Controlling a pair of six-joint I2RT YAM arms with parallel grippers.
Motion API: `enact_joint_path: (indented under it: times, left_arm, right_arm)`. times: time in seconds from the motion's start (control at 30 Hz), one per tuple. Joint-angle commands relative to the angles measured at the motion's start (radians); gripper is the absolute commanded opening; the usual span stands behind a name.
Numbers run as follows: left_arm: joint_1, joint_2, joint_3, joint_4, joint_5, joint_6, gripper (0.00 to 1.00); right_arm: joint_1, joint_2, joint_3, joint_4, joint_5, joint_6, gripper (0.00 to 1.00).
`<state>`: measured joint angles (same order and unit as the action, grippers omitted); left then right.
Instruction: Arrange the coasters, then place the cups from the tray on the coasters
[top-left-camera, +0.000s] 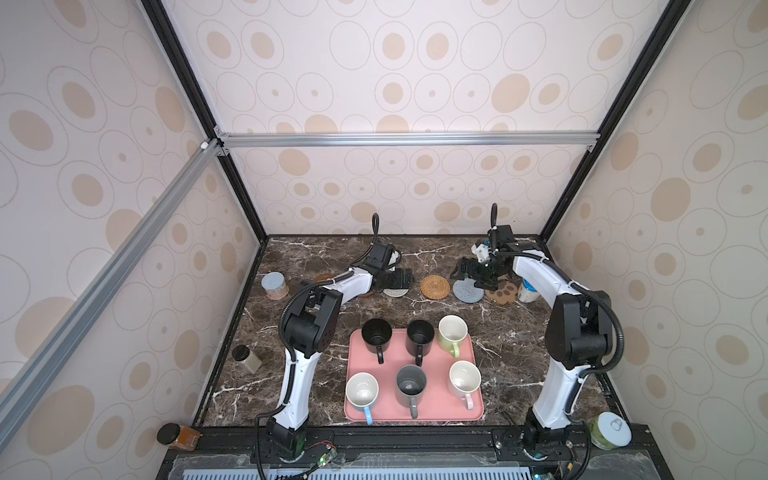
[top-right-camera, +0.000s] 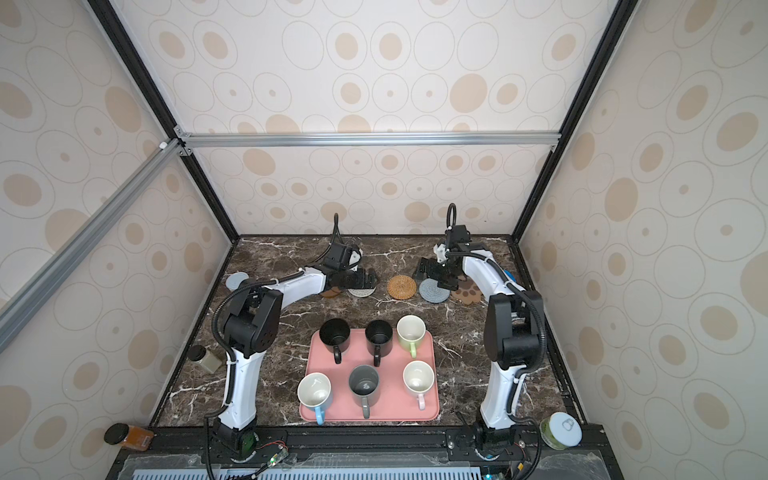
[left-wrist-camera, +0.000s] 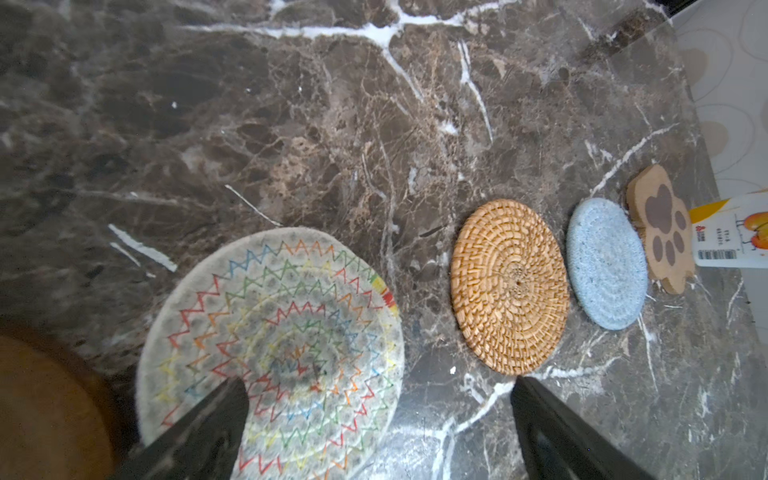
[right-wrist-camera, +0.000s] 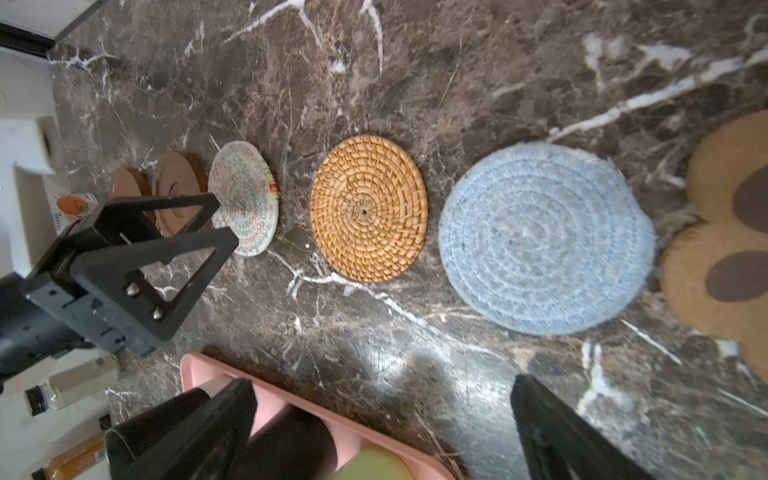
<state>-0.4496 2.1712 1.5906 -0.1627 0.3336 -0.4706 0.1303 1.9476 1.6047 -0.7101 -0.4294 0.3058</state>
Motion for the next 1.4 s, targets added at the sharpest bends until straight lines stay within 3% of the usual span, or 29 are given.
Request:
enact_joint_path:
  times: [0.0,0.77,1.37]
  left_arm:
    - [0.004,-0.064,0.038,0.006,0.021,0.008,1.0]
    - [0.017,-0.331,-0.289,0.104,-0.045,-0.065,1.0]
    - [0.017,-0.363,-0.34,0.12,-0.053,-0.082,1.0]
  right_arm:
    - [0.018,0.059,0.053,0.02,-0.052,0.012,1.0]
    - [0.109,0.329,0.201,0.1,-0.164,0.074,1.0]
    - [0.139,0.416,0.266,0.095,-0.187,0.094,1.0]
